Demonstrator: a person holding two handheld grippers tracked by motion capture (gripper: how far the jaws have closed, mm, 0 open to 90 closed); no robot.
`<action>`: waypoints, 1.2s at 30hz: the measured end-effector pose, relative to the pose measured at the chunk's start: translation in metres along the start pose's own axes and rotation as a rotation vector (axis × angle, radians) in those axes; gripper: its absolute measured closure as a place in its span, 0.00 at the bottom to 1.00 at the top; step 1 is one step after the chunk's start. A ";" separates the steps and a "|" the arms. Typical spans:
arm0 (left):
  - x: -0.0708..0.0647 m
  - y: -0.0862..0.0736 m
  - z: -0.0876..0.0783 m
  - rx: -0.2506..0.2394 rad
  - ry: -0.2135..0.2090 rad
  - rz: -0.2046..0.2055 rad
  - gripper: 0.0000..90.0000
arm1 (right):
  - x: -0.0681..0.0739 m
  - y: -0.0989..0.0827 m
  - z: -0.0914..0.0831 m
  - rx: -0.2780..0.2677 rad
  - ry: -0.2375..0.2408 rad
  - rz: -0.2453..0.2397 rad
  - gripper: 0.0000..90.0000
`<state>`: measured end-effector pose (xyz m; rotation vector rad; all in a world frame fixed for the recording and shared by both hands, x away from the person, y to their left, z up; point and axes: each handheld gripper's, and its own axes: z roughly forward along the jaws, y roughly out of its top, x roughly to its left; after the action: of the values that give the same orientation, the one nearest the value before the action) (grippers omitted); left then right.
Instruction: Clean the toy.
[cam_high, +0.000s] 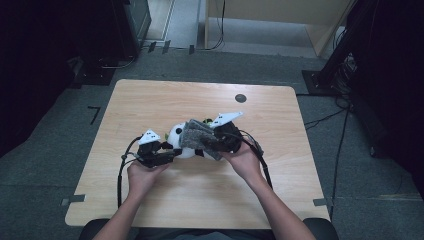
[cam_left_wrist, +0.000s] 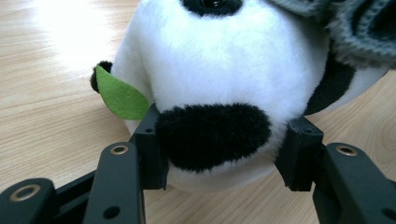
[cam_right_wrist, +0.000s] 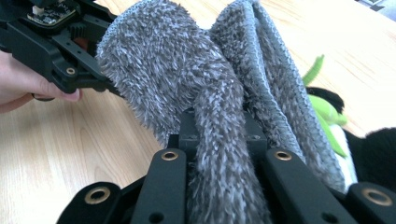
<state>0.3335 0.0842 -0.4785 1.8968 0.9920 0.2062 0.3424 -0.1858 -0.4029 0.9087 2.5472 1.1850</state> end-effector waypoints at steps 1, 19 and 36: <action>0.000 0.000 0.000 -0.001 0.000 0.000 0.51 | -0.001 -0.002 -0.002 -0.001 0.003 0.011 0.86; -0.002 -0.001 0.000 -0.007 0.004 -0.014 0.51 | -0.002 0.002 -0.022 -0.037 0.004 0.045 0.86; -0.010 0.000 -0.003 -0.016 0.019 0.007 0.51 | 0.030 0.046 0.037 -0.023 0.009 -0.032 0.86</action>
<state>0.3251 0.0790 -0.4742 1.8871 0.9939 0.2366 0.3546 -0.1224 -0.3905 0.8568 2.5403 1.2092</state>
